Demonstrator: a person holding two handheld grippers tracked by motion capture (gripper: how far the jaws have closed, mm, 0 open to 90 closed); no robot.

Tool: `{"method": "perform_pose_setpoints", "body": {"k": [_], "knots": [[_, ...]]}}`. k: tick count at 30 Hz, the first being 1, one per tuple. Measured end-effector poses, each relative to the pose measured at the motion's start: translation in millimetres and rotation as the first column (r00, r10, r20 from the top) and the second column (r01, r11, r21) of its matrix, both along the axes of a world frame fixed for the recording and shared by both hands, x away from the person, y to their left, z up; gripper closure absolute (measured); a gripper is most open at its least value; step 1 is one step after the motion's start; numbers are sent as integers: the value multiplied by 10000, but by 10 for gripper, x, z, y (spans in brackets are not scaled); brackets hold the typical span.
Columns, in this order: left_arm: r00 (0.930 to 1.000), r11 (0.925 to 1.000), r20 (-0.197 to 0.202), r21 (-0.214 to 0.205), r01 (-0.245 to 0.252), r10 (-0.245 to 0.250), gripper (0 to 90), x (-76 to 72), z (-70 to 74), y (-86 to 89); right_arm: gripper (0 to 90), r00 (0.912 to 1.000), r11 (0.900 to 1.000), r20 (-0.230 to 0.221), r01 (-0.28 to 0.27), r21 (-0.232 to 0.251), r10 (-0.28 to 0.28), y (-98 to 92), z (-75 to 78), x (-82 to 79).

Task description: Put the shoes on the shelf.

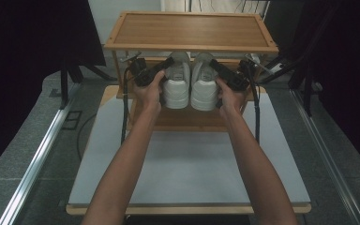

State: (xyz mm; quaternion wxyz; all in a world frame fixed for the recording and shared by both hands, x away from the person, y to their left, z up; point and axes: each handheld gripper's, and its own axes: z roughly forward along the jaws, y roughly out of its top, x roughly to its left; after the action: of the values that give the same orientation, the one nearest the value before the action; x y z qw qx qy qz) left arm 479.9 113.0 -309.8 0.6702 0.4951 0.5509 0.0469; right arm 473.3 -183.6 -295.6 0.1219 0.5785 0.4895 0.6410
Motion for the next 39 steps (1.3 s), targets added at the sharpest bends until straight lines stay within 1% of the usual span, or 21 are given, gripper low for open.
{"method": "perform_pose_setpoints", "body": {"k": [1,3,5,6,7,9,10,11,12,13,15,16,18,20,24,25,30,33,35,39], "knots": [[9999,9996,50,-263,-90,91,499,-16,1,-1,495,10000,10000,4,-51,32,51,-15,-1,-13],[9998,9989,108,-442,-168,173,498,-46,2,4,505,9996,9996,104,-270,123,269,-49,0,-50],[9998,9999,134,-41,165,-165,501,-96,-16,64,516,9993,9994,178,-332,-27,333,-66,7,-92],[9995,9996,179,130,238,-241,504,-129,-23,95,518,9992,9993,211,-332,-147,335,-79,10,-117],[9995,9996,221,153,228,-231,512,-169,-20,113,523,9989,9991,364,-297,-301,308,-93,9,-134],[9990,9995,361,155,261,-267,523,-231,-21,148,535,9984,9981,455,-307,-541,332,-132,16,-188],[9993,9998,351,132,156,-161,538,-266,-21,169,556,9979,9969,515,-345,-703,382,-154,18,-215],[9991,9999,429,126,55,-61,553,-325,-15,204,575,9973,9955,596,-373,-871,426,-168,19,-236],[9992,9996,411,265,-30,19,573,-355,-13,221,582,9966,9915,672,-384,-1240,470,-195,20,-275],[9988,9989,479,442,-127,106,585,-393,-14,248,591,9964,9900,694,-389,-1358,487,-207,18,-293],[9990,9986,424,485,-191,170,630,-437,-28,290,625,9959,9880,633,-552,-1440,648,-234,17,-345],[9991,9983,393,557,-181,160,651,-461,-36,313,652,9962,9875,635,-493,-1496,594,-243,16,-369],[9987,9965,435,783,-291,257,675,-512,-42,354,670,9974,9834,563,-337,-1786,444,-266,5,-409],[9982,9940,494,1019,-390,341,706,-556,-48,395,703,9979,9808,499,-309,-1926,412,-303,-21,-435],[9986,9870,452,1571,-324,255,773,-603,-83,444,763,9989,9688,213,-363,-2451,428,-361,-84,-464],[9988,9847,440,1719,-290,218,787,-610,-96,444,778,9987,9653,182,-405,-2579,467,-377,-102,-468],[9993,9709,361,2391,-94,8,843,-629,-161,418,831,9989,9552,9,-447,-2924,470,-428,-168,-475],[9992,9624,387,2715,-34,-75,858,-638,-194,381,848,9988,9449,-64,-474,-3239,479,-442,-214,-468],[9994,9582,322,2862,27,-125,864,-634,-223,352,853,9987,9396,-131,-503,-3385,488,-439,-234,-461],[9991,9545,179,2968,308,-378,873,-627,-266,280,864,9979,9308,-165,-650,-3597,634,-385,-274,-446]]}}
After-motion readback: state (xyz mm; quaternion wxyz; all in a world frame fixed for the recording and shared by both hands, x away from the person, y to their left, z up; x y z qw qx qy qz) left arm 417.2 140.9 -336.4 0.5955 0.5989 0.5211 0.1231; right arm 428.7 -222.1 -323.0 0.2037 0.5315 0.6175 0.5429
